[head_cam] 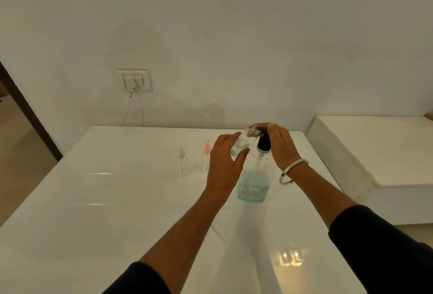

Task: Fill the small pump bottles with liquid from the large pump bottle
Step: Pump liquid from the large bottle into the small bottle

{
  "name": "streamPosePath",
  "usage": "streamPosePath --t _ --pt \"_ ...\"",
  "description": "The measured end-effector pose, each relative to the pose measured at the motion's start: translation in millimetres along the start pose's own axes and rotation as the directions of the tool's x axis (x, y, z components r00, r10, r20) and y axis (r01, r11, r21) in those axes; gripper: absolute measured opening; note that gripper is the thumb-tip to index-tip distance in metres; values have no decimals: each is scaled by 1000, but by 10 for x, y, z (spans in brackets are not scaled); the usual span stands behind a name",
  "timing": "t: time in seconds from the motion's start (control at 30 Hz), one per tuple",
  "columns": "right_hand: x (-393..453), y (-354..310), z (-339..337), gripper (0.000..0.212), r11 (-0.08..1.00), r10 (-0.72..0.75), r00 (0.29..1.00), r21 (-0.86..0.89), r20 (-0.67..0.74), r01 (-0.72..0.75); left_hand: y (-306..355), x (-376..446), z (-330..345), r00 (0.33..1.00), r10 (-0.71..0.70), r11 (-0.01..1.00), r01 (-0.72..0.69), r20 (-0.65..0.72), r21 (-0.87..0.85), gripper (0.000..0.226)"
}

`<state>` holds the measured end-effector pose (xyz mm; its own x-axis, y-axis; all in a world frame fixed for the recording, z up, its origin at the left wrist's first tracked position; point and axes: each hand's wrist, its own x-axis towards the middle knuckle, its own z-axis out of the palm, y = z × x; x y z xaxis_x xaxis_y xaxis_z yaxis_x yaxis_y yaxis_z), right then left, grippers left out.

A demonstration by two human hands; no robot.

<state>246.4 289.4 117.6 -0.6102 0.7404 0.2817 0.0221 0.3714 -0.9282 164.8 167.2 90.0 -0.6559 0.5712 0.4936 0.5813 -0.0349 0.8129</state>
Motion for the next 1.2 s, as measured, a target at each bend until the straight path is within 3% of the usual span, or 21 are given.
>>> streamPosePath --t 0.37,1.07,1.2 --pt "-63 -160 -18 34 998 -58 998 -22 14 58 56 9 -86 999 31 1000 -31 9 2 42" --pt "-100 -166 -16 35 996 -80 997 -42 2 80 70 -53 -57 1000 1 1000 -1 9 -10 43" --pt "-40 -148 -25 48 998 -50 998 -42 34 51 65 -29 -52 1000 1 1000 -1 5 -18 42"
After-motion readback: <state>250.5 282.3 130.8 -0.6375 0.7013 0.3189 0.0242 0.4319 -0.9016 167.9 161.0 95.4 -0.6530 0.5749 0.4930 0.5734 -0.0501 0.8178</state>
